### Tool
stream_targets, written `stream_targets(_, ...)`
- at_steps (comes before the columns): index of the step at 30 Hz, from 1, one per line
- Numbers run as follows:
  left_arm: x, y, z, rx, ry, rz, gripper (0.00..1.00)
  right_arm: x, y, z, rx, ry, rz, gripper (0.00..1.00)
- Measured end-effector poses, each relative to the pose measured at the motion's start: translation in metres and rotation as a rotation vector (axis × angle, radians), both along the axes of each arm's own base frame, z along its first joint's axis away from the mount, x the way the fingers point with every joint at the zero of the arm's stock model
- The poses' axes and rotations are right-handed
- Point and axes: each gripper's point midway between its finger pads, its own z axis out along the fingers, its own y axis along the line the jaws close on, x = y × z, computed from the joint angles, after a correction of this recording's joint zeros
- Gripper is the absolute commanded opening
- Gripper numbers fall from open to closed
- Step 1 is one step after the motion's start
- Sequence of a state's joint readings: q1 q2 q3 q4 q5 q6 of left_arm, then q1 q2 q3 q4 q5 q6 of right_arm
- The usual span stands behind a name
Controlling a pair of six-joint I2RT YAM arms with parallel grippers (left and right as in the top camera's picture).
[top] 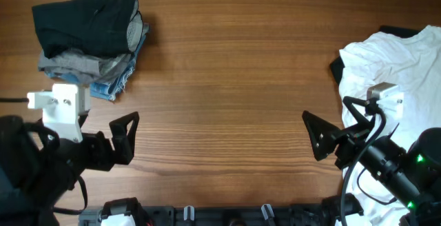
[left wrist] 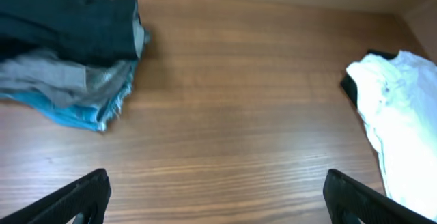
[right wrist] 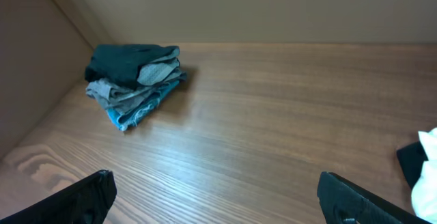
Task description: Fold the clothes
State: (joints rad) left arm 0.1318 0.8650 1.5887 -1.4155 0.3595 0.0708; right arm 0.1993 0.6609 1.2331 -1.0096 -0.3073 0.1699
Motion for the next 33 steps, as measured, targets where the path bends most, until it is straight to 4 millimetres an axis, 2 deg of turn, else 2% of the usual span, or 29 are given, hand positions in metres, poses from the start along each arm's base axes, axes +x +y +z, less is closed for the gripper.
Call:
stream_targets(4, -0.001, 0.002, 0.002, 0.010, -0.016, 0.009, 1.00, -0.001, 0.000, -0.005, 0.036, 0.049, -0.023, 1.00)
stream_targets(8, -0.001, 0.003, 0.002, 0.013, -0.015, 0.013, 1.00, -0.004, -0.002, -0.011, 0.289, 0.227, -0.172, 1.00)
stream_targets(10, -0.001, 0.003, 0.002, 0.014, -0.015, 0.014, 1.00, -0.004, -0.007, -0.016, 0.351, 0.283, -0.248, 1.00)
stream_targets(15, -0.001, 0.003, 0.002, 0.014, -0.015, 0.014, 1.00, -0.002, -0.017, -0.022, 0.366, 0.308, -0.330, 1.00)
stream_targets(17, -0.001, 0.003, 0.002, 0.014, -0.015, 0.015, 1.00, 0.012, -0.025, -0.008, 0.362, 0.208, -0.365, 1.00)
stream_targets(19, -0.001, 0.003, 0.002, 0.014, -0.013, 0.015, 1.00, 0.034, -0.023, 0.022, 0.336, -0.017, -0.300, 1.00)
stream_targets(21, -0.001, 0.003, 0.002, 0.015, -0.012, 0.015, 1.00, 0.038, -0.023, 0.026, 0.220, -0.253, -0.233, 1.00)
stream_targets(23, -0.001, 0.003, 0.001, 0.014, -0.012, 0.015, 1.00, 0.032, -0.027, 0.008, 0.200, -0.372, -0.229, 1.00)
stream_targets(25, -0.001, 0.004, 0.000, 0.015, -0.007, 0.017, 1.00, 0.026, -0.030, -0.046, 0.159, -0.344, -0.233, 1.00)
stream_targets(27, -0.001, 0.003, 0.001, 0.016, -0.011, 0.017, 1.00, 0.028, -0.031, -0.104, 0.124, -0.294, -0.237, 1.00)
stream_targets(28, -0.002, 0.003, 0.001, 0.015, -0.010, 0.017, 1.00, 0.030, -0.030, -0.127, 0.114, -0.284, -0.237, 1.00)
stream_targets(29, -0.002, 0.003, 0.000, 0.015, -0.010, 0.017, 1.00, 0.032, -0.030, -0.141, 0.116, -0.305, -0.238, 1.00)
stream_targets(31, -0.001, 0.003, 0.001, 0.016, -0.012, 0.017, 1.00, 0.041, -0.029, -0.148, 0.135, -0.370, -0.237, 1.00)
stream_targets(33, -0.001, 0.003, 0.001, 0.016, -0.011, 0.017, 1.00, 0.049, -0.028, -0.175, 0.139, -0.364, -0.242, 1.00)
